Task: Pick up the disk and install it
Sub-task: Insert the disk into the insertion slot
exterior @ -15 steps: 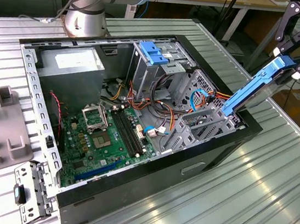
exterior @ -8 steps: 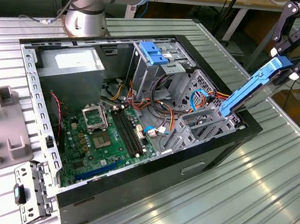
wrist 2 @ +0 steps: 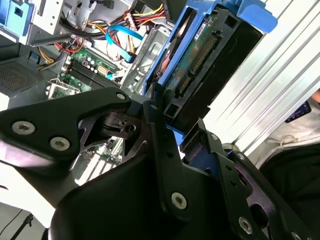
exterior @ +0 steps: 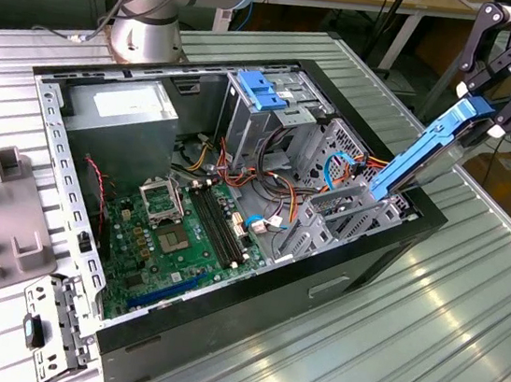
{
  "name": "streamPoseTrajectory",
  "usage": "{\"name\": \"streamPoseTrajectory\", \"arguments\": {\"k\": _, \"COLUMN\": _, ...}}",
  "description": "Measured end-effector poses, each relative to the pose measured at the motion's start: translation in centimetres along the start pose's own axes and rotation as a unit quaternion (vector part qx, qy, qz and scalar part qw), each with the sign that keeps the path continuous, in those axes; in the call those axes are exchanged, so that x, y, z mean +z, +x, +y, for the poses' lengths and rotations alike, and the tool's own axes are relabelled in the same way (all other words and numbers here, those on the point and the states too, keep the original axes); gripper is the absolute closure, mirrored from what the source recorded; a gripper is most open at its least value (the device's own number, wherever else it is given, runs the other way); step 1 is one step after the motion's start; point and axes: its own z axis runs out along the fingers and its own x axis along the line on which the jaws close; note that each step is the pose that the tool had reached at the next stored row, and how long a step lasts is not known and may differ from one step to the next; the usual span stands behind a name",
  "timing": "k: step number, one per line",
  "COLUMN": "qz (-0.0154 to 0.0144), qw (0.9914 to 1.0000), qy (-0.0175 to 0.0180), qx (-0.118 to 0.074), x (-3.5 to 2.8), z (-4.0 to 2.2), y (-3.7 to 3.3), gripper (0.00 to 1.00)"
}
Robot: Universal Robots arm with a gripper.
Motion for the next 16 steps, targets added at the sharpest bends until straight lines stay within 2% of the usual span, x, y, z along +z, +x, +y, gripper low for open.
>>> {"name": "streamPoseTrajectory", "arguments": {"k": 5, "qz": 0.0, "qw": 1.0, "qy": 0.0, "qx": 0.0, "x": 0.04, "z": 0.29, "y": -0.01, "gripper": 0.63}}
{"name": "streamPoseTrajectory", "arguments": {"k": 16, "qz": 0.0, "qw": 1.0, "qy": 0.0, "qx": 0.0, "x": 0.07, "z": 0.36, "y": -0.11, "gripper": 0.63}}
